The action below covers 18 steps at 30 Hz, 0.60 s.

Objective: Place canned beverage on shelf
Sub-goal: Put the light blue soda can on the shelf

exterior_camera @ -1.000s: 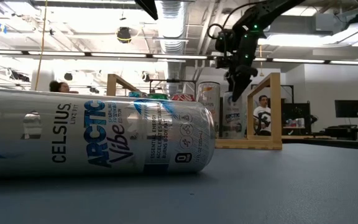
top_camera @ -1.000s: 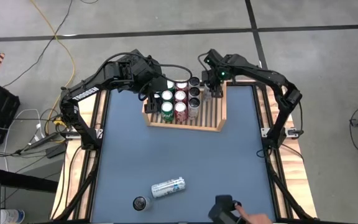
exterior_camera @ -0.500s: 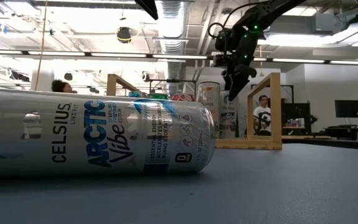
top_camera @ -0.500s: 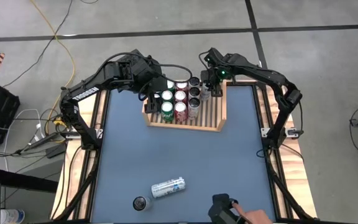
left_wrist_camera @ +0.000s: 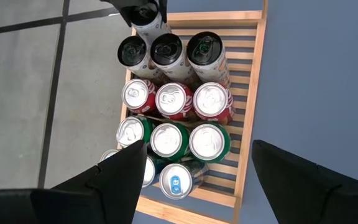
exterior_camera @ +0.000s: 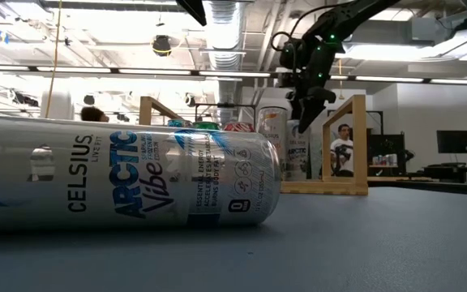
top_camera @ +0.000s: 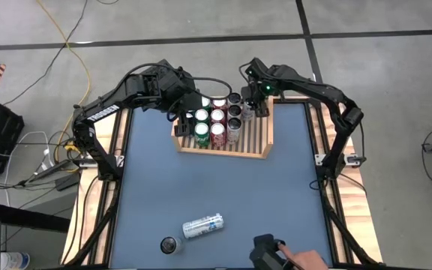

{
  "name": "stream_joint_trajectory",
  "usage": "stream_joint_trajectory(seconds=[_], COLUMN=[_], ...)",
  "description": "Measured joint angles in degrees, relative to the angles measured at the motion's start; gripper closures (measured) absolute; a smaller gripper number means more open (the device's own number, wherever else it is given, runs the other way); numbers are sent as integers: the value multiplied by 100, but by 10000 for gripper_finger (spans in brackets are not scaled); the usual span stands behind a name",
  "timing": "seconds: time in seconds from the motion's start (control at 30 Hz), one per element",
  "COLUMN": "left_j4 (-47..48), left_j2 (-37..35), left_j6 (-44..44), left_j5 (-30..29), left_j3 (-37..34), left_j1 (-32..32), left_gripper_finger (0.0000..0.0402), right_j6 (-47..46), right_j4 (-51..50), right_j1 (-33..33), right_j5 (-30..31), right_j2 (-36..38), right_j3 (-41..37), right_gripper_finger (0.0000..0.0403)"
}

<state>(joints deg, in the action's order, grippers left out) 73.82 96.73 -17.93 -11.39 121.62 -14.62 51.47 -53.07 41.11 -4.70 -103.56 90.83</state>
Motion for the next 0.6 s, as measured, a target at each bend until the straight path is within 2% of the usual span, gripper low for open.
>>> stream_joint_trajectory(seconds=[0.23, 0.47, 0.6], left_j4=[3, 3, 3], left_j2=[0, 0, 0], left_j6=[0, -4, -18], left_j5=[-16, -77, -148], left_j3=[0, -2, 0], left_j1=[1, 0, 1], left_gripper_finger=[123, 123, 123], right_j6=[-176, -355, -361], right_j4=[67, 4, -46], right_j1=[-81, -138, -149], right_j5=[36, 390, 503], right_j2=[-135, -121, -120], right_j3=[19, 87, 93], right_gripper_finger=[151, 101, 86])
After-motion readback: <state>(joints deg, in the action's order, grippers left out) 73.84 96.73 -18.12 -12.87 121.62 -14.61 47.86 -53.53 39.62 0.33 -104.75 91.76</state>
